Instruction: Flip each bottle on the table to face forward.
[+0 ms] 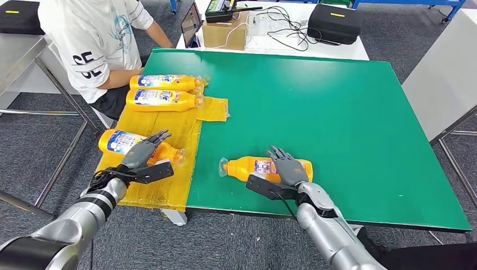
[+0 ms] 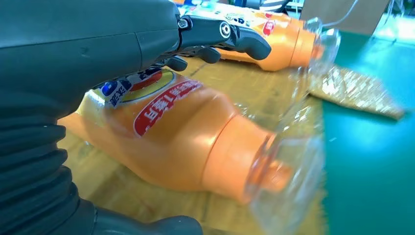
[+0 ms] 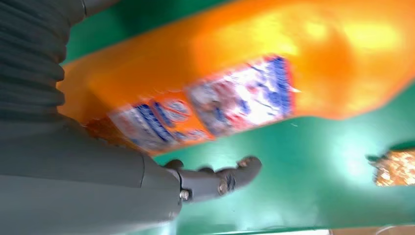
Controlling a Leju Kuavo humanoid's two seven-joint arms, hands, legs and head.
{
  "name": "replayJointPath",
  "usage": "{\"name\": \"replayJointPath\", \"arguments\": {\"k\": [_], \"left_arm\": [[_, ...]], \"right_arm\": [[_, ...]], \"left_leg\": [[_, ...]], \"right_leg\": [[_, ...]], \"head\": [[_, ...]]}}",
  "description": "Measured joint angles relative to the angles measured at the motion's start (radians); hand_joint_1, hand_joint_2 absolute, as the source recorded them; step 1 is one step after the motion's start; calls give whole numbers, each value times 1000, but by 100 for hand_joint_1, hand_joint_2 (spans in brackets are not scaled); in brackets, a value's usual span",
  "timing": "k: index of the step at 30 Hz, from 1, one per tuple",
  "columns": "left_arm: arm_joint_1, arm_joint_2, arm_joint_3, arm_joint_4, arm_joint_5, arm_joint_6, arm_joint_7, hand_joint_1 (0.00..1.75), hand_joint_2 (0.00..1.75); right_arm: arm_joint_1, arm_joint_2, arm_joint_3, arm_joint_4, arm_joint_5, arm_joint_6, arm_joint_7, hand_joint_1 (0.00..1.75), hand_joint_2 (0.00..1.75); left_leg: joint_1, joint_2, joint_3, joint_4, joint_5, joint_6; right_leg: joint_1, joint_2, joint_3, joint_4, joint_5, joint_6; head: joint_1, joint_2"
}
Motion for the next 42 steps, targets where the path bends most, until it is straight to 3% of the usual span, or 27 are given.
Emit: {"name": "replayJointPath", "arguments": {"k": [8,21,22,25,26,38,42], "left_arm": [[51,-21,110,-77,128,-83,-73,0,175],[81,-34,141,-132,199,-109,-74,0,175],[85,-36,141,-145,225,-119,-74,0,175],[94,-47,141,-180,283,-140,-74,0,175],[96,-51,141,-191,295,-147,-74,0,175],[98,-81,153,-244,368,-187,-74,0,175],[98,-119,181,-315,437,-136,-74,0,175]], "right_arm": [[7,-72,7,-44,25,45,32,0,175],[10,-110,14,-58,48,85,57,1,175],[8,-115,18,-58,54,97,63,30,175],[-4,-132,31,-57,69,132,76,157,175],[-9,-139,35,-55,68,145,78,172,175],[-32,-170,56,-44,14,203,49,175,175],[-7,-158,43,-53,-99,127,4,175,175]], "left_leg": [[0,0,0,0,0,0],[0,0,-1,0,0,0],[0,0,-1,0,0,0],[0,0,-1,0,0,0],[0,0,-1,0,0,0],[0,0,-1,1,0,0],[0,0,-2,0,0,0]], "right_leg": [[0,0,0,0,0,0],[0,0,-1,0,0,0],[0,0,-1,0,0,0],[0,0,-1,0,0,0],[0,0,-1,0,0,0],[0,0,-1,0,0,0],[0,0,-1,0,0,0]], "head": [[0,0],[0,0],[0,0],[0,0],[0,0],[0,0],[0,0]]}}
